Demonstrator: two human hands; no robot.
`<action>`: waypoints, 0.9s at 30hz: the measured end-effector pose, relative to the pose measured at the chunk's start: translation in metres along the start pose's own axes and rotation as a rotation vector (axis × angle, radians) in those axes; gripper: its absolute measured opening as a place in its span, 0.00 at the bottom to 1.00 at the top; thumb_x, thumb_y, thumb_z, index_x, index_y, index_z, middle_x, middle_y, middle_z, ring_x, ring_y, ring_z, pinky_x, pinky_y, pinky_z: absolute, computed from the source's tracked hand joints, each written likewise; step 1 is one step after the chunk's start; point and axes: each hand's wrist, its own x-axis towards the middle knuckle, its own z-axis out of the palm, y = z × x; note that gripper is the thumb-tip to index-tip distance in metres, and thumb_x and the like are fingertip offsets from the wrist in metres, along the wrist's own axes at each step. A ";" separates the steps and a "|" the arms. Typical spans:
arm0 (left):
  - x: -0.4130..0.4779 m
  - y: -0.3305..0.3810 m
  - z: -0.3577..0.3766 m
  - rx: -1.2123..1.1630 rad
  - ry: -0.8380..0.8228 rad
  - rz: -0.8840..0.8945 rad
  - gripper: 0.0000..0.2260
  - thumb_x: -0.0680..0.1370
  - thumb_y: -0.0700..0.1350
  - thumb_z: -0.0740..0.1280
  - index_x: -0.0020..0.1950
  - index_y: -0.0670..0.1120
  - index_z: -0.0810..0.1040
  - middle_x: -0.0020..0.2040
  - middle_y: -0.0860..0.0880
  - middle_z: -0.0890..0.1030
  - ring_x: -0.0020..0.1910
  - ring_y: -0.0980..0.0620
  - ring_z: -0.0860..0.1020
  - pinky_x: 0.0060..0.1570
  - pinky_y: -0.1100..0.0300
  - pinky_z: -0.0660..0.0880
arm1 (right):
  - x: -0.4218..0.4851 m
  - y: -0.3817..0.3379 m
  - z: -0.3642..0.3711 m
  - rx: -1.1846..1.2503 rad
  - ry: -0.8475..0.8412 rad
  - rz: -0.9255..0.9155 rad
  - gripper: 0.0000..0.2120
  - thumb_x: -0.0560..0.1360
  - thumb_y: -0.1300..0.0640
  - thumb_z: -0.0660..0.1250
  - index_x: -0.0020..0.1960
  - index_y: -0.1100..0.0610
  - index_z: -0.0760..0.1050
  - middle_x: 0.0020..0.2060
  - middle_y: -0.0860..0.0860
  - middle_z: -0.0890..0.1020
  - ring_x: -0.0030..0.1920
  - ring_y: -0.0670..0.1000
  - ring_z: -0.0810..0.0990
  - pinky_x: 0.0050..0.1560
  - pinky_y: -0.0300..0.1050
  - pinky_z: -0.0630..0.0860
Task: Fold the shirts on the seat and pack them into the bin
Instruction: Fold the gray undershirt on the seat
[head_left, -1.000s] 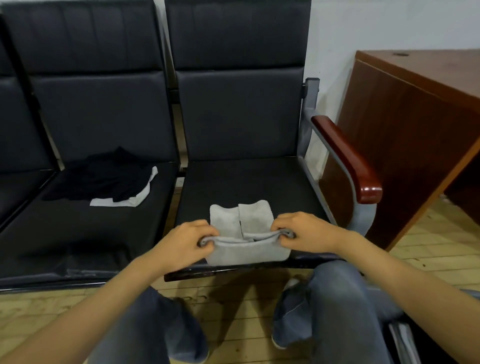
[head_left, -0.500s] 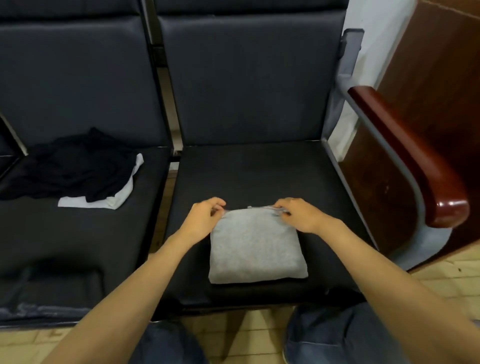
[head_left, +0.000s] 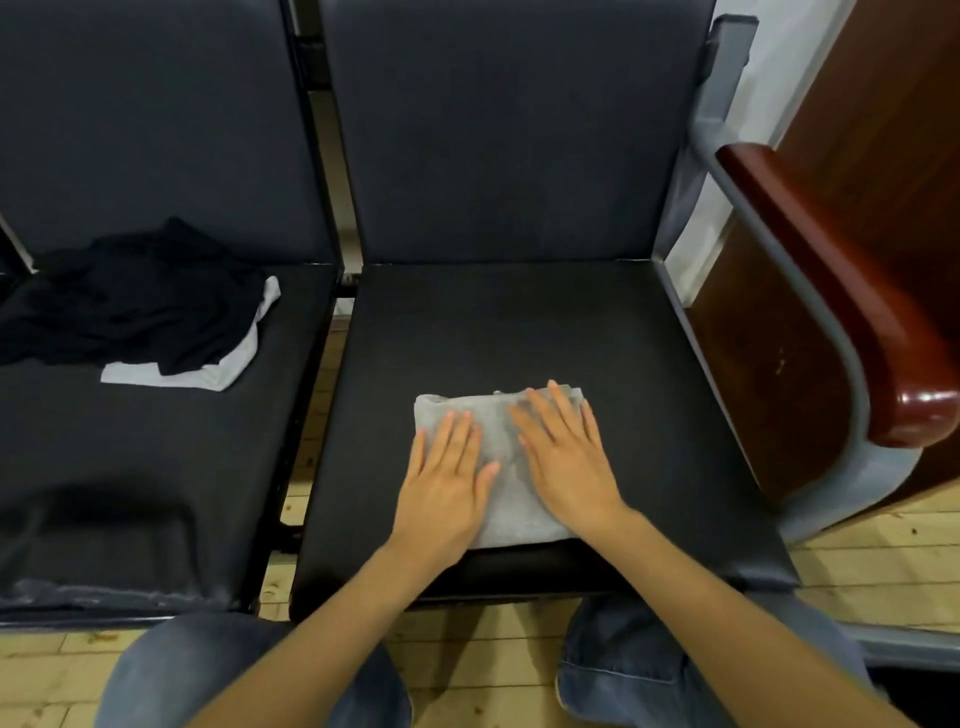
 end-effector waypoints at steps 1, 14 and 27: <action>0.001 -0.003 0.005 -0.021 -0.020 -0.060 0.30 0.83 0.56 0.39 0.69 0.40 0.71 0.70 0.42 0.71 0.70 0.44 0.67 0.72 0.43 0.57 | 0.002 -0.002 0.001 -0.030 -0.066 0.009 0.25 0.80 0.48 0.46 0.69 0.56 0.71 0.68 0.56 0.73 0.71 0.59 0.66 0.72 0.59 0.54; 0.002 0.001 0.018 -0.267 0.102 -0.465 0.42 0.72 0.69 0.39 0.77 0.42 0.40 0.78 0.42 0.40 0.77 0.45 0.39 0.70 0.50 0.33 | -0.003 0.010 0.011 0.350 0.108 0.303 0.29 0.81 0.45 0.51 0.78 0.53 0.47 0.78 0.51 0.45 0.77 0.52 0.40 0.75 0.52 0.39; -0.022 0.031 -0.068 -0.873 0.100 -0.466 0.09 0.80 0.47 0.62 0.55 0.45 0.64 0.47 0.47 0.76 0.40 0.55 0.76 0.33 0.65 0.72 | -0.059 0.007 -0.077 0.911 0.178 0.534 0.07 0.81 0.55 0.60 0.50 0.57 0.63 0.45 0.58 0.75 0.46 0.64 0.75 0.35 0.42 0.67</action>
